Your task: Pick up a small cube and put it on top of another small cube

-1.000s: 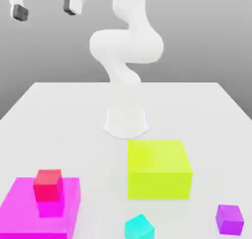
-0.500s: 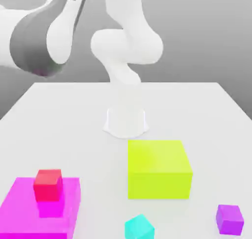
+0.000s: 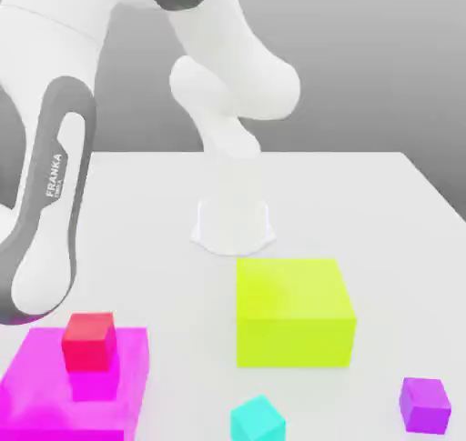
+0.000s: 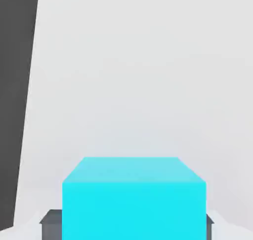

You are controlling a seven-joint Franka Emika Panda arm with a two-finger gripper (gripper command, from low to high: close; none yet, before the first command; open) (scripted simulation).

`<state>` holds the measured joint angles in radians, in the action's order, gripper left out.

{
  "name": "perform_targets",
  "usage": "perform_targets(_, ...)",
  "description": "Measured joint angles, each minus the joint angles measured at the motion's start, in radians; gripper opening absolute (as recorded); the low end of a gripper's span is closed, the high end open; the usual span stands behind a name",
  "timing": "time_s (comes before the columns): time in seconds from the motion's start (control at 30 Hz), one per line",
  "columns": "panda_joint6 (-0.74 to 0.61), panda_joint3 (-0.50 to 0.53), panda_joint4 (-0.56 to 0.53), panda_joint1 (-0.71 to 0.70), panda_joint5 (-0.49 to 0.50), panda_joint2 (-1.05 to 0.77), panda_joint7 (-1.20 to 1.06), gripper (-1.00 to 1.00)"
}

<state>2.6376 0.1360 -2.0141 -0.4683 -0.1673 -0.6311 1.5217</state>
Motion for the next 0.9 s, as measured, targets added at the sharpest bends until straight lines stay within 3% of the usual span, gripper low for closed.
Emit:
perform_targets(0.23, -0.089, 0.020, -0.030, 0.037, 0.058, 0.160, -0.013, -1.00)
perform_targets(0.57, -0.055, -0.179, -0.302, 0.266, 0.201, 0.426, -0.159, -1.00)
perform_targets(0.7, 0.033, -0.255, -0.383, 0.364, 0.242, 0.367, -0.160, -1.00)
perform_targets(0.73, 0.066, -0.257, -0.389, 0.379, 0.255, 0.333, -0.153, 1.00)
perform_targets(0.9, 0.066, -0.257, -0.389, 0.379, 0.255, 0.333, -0.153, 1.00)
